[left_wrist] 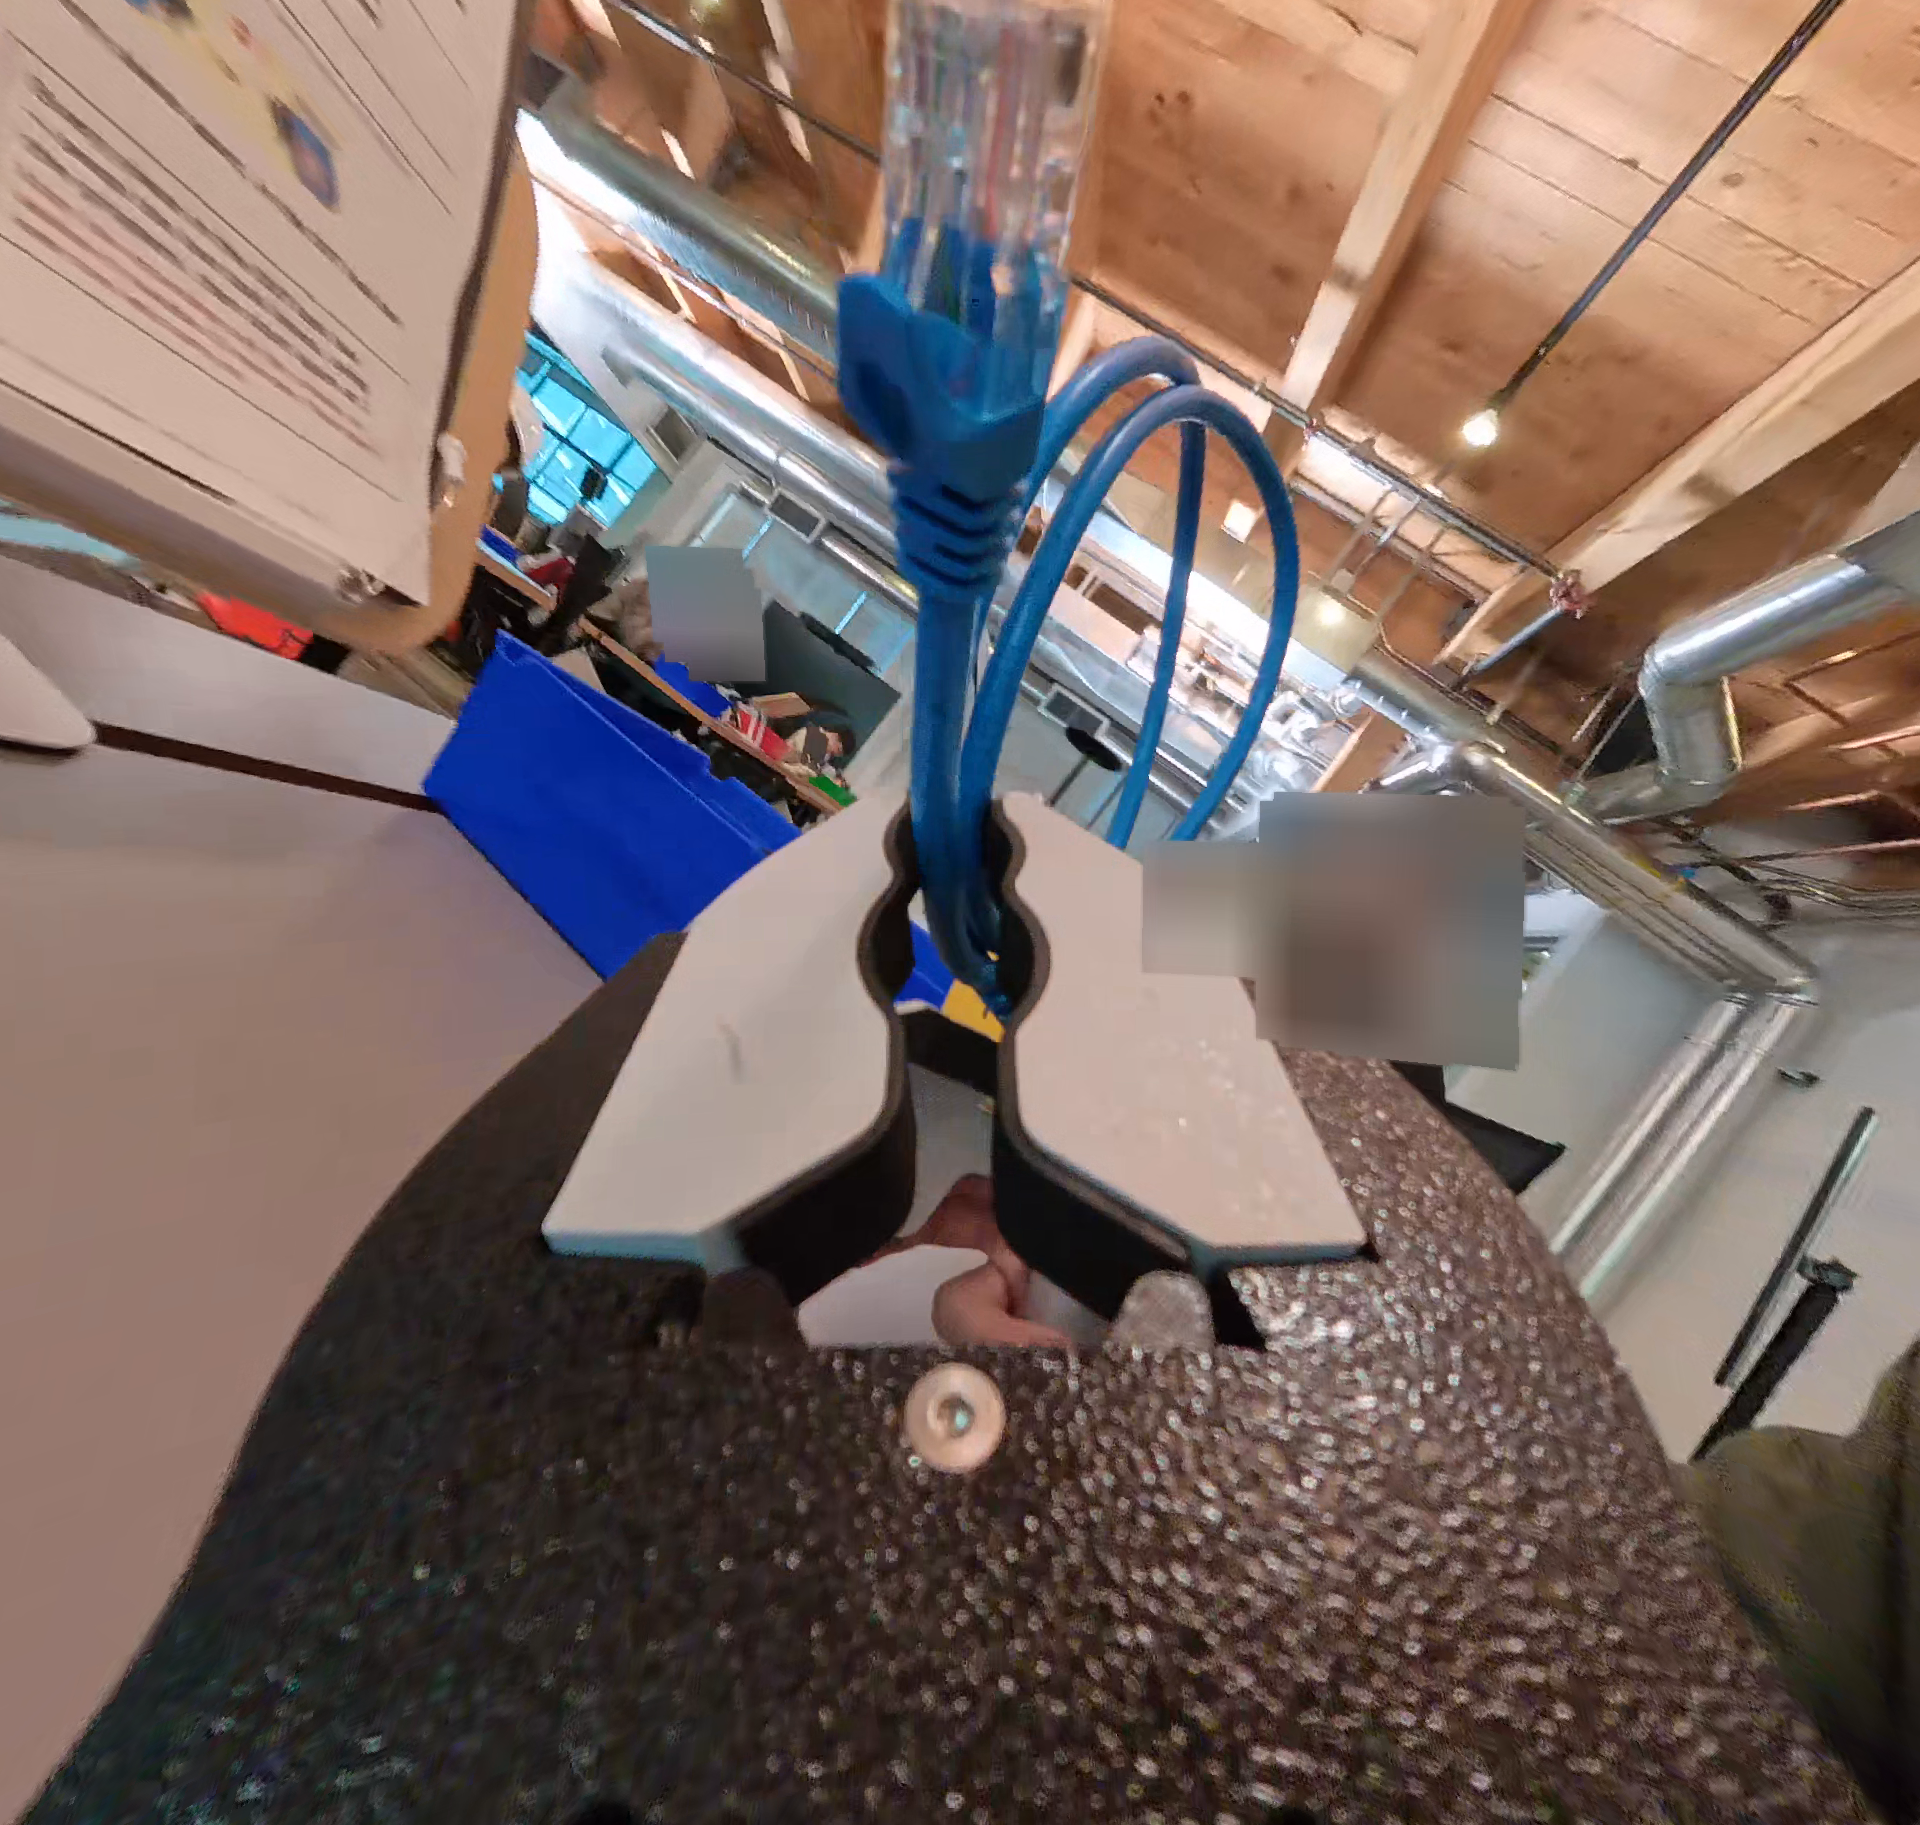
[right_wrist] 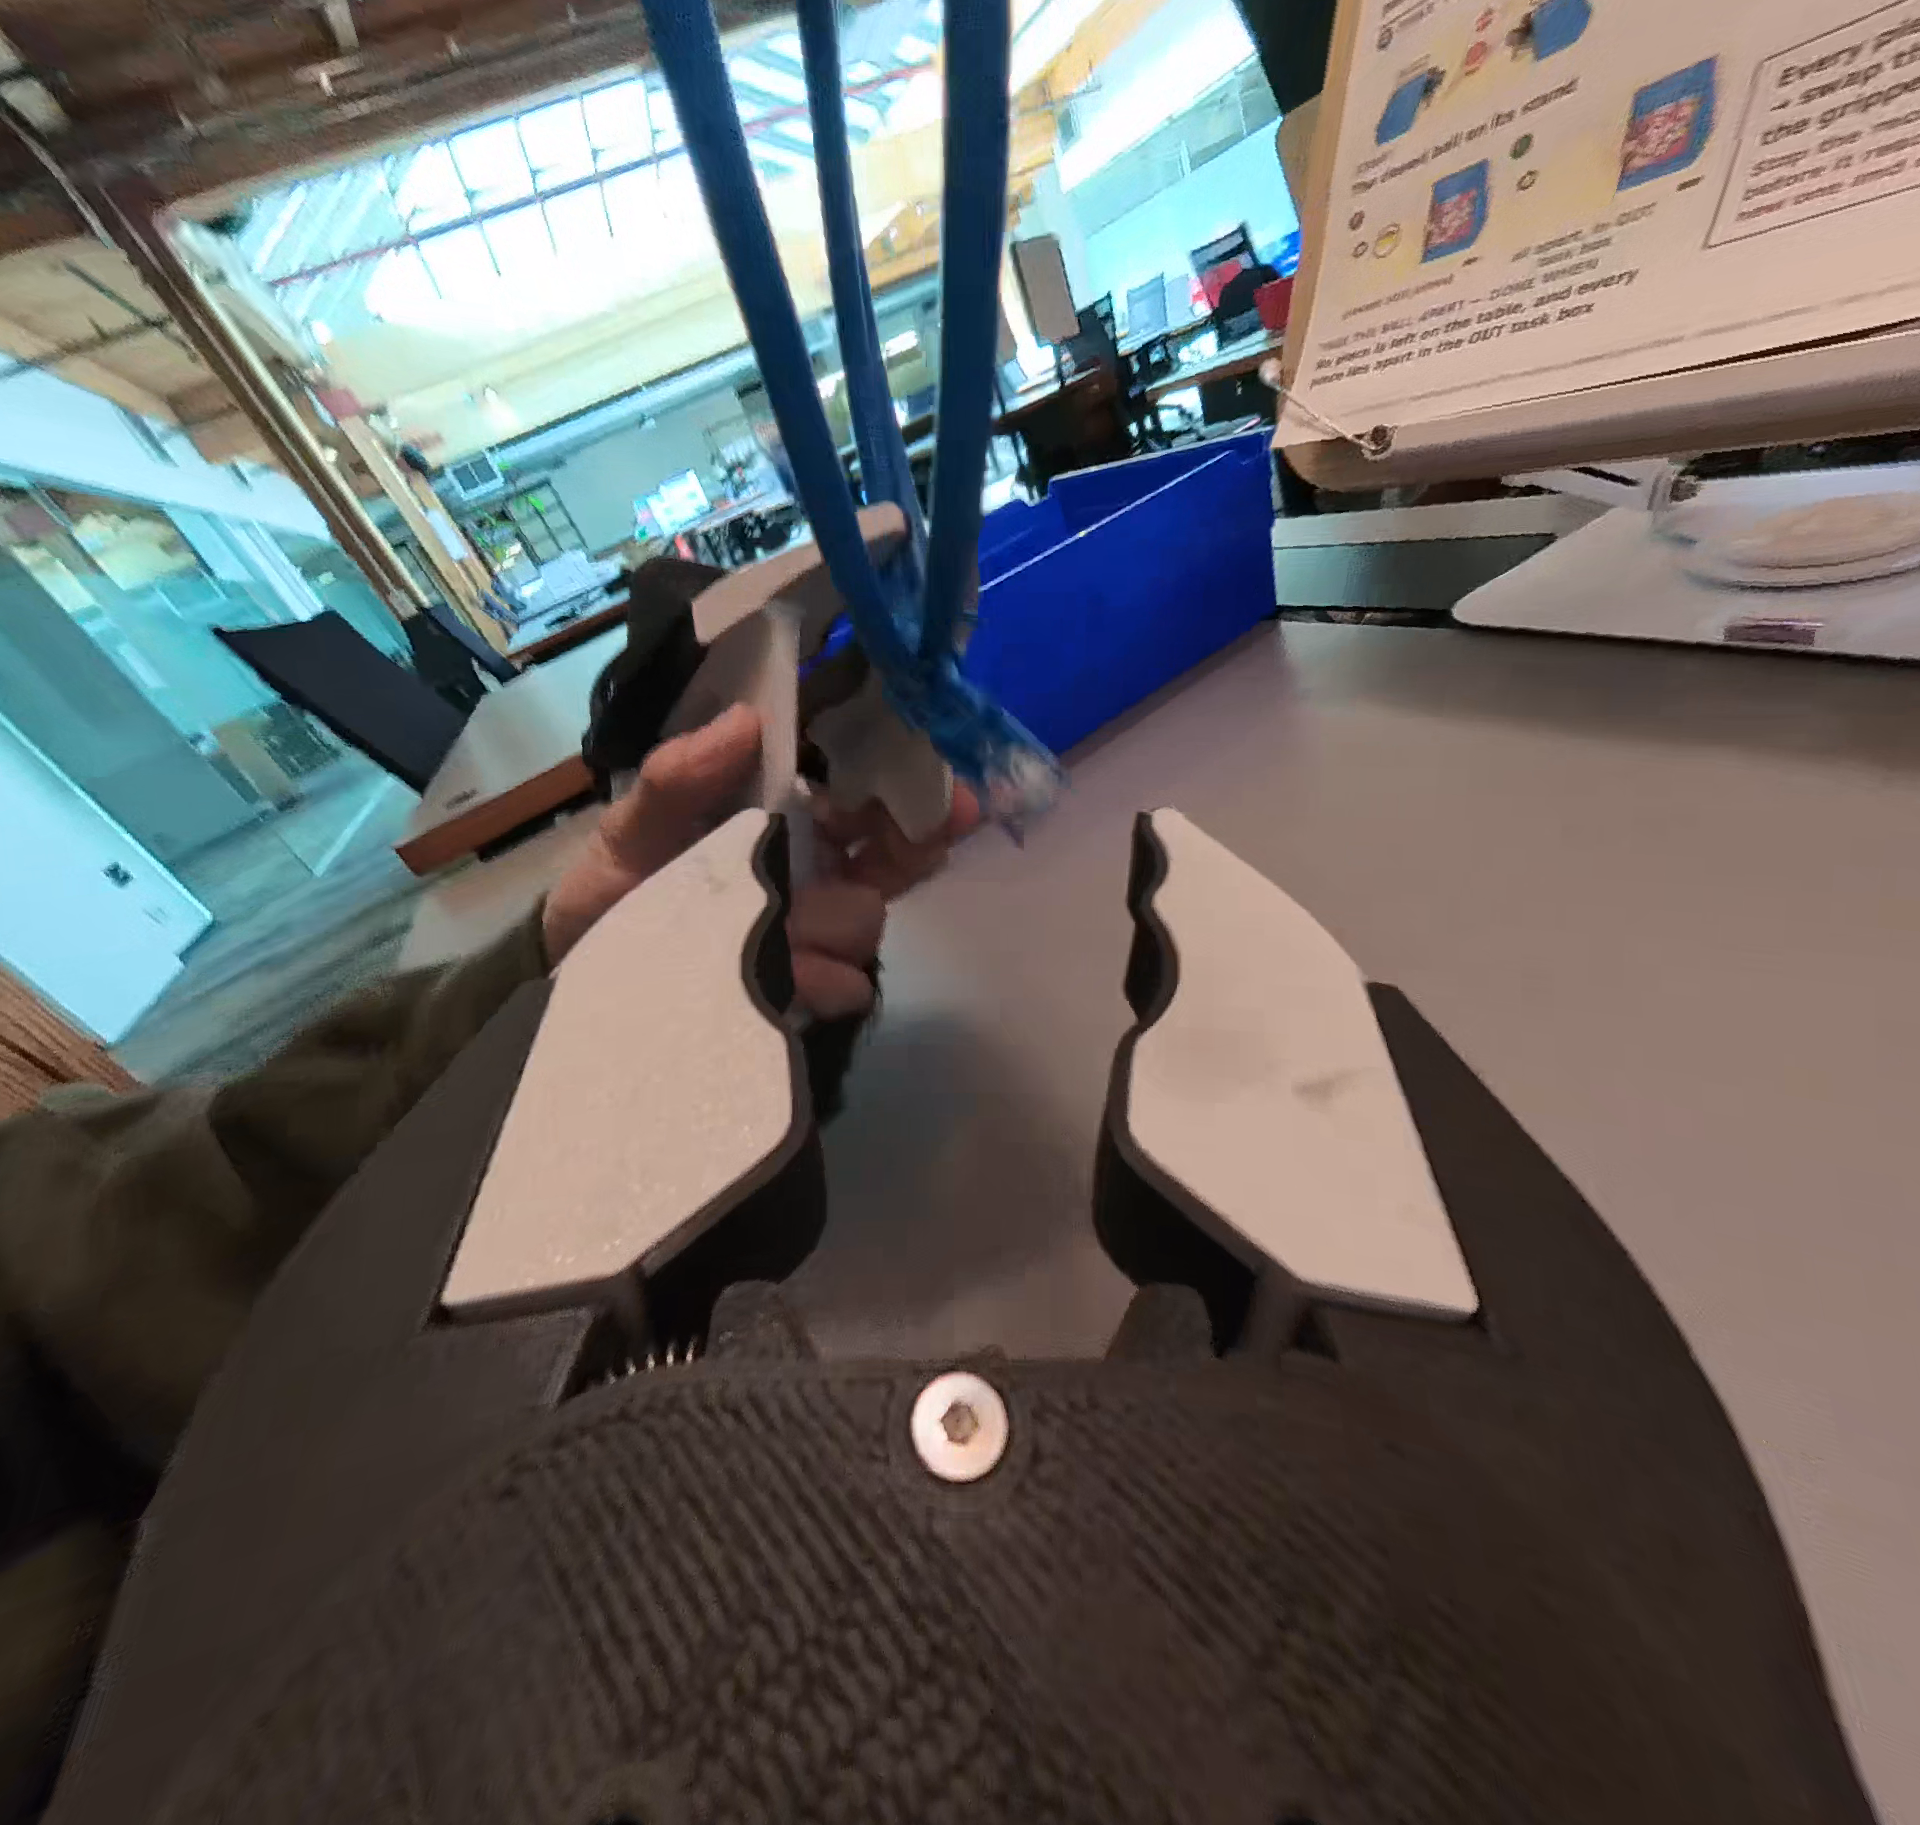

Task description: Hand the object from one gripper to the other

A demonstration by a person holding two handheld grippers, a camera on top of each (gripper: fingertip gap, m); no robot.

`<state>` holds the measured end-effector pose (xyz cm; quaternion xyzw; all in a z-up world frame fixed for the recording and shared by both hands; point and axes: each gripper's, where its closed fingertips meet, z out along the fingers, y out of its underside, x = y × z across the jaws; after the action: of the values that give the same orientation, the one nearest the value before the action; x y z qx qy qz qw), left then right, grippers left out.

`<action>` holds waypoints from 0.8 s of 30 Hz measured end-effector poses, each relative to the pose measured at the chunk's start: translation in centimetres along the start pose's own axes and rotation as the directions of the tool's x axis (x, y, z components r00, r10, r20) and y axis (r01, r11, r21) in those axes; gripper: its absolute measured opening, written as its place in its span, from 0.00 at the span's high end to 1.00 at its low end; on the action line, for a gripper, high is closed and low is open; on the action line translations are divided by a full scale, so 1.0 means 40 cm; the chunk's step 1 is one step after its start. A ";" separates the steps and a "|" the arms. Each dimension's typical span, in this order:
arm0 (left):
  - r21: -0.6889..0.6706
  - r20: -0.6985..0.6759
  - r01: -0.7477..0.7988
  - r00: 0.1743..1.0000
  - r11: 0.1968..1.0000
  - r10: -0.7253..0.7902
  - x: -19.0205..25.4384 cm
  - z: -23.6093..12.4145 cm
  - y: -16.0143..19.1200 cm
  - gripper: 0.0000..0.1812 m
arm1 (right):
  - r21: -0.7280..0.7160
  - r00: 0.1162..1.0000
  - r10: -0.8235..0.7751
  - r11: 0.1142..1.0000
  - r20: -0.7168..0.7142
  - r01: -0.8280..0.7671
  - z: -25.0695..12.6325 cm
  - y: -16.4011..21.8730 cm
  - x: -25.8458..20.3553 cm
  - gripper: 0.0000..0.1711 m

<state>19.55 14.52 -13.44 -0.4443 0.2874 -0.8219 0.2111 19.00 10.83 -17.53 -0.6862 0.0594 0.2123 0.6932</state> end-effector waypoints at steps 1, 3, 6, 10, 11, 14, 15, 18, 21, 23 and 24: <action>-0.015 -0.006 -0.004 1.000 1.000 0.004 0.004 0.005 0.013 0.94 | 0.023 1.000 0.016 1.000 -0.011 -0.016 0.002 -0.007 -0.002 0.66; -0.017 -0.035 -0.017 0.999 1.000 0.016 0.020 0.010 0.022 0.94 | 0.098 0.999 0.034 0.995 -0.002 -0.034 -0.007 -0.034 -0.008 0.74; -0.029 -0.048 -0.031 0.998 0.999 0.029 0.030 0.017 0.030 0.94 | 0.166 0.999 0.034 0.985 0.041 -0.040 -0.027 -0.064 -0.013 0.86; -0.084 -0.076 -0.067 0.995 0.994 0.061 0.035 0.012 0.038 0.94 | 0.127 0.997 -0.047 0.991 0.056 0.040 -0.034 -0.065 -0.021 0.90; -0.109 -0.094 -0.093 0.992 0.990 0.083 0.040 0.010 0.040 0.94 | 0.116 0.995 -0.069 0.991 0.073 0.061 -0.036 -0.066 -0.026 0.90; -0.206 -0.130 -0.233 0.969 0.950 0.210 0.045 -0.002 0.053 0.88 | 0.038 0.983 -0.090 0.996 0.161 0.085 -0.047 -0.058 -0.038 0.90; -0.226 -0.122 -0.281 0.958 0.933 0.259 0.040 -0.006 0.050 0.85 | 0.003 0.982 -0.082 0.997 0.171 0.083 -0.054 -0.053 -0.031 0.90; -0.287 -0.109 -0.400 0.916 0.870 0.385 0.029 -0.019 0.042 0.80 | -0.102 0.983 -0.053 0.992 0.177 0.072 -0.073 -0.026 -0.001 0.90; -0.340 -0.112 -0.475 0.877 0.811 0.467 0.018 -0.033 0.042 0.82 | -0.167 0.978 -0.034 0.983 0.206 0.070 -0.086 -0.007 0.003 0.90; -0.372 -0.125 -0.508 0.857 0.777 0.500 0.009 -0.040 0.052 0.89 | -0.206 0.978 -0.048 0.974 0.205 0.091 -0.090 0.004 0.006 0.90; -0.384 -0.121 -0.518 0.849 0.764 0.515 0.003 -0.041 0.054 0.92 | -0.214 0.978 -0.065 0.971 0.201 0.108 -0.092 0.005 0.008 0.90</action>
<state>18.27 13.32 -15.52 -0.3781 0.5619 -0.6568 0.3317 20.00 7.32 -18.03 -0.7380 -0.0621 0.2524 0.6227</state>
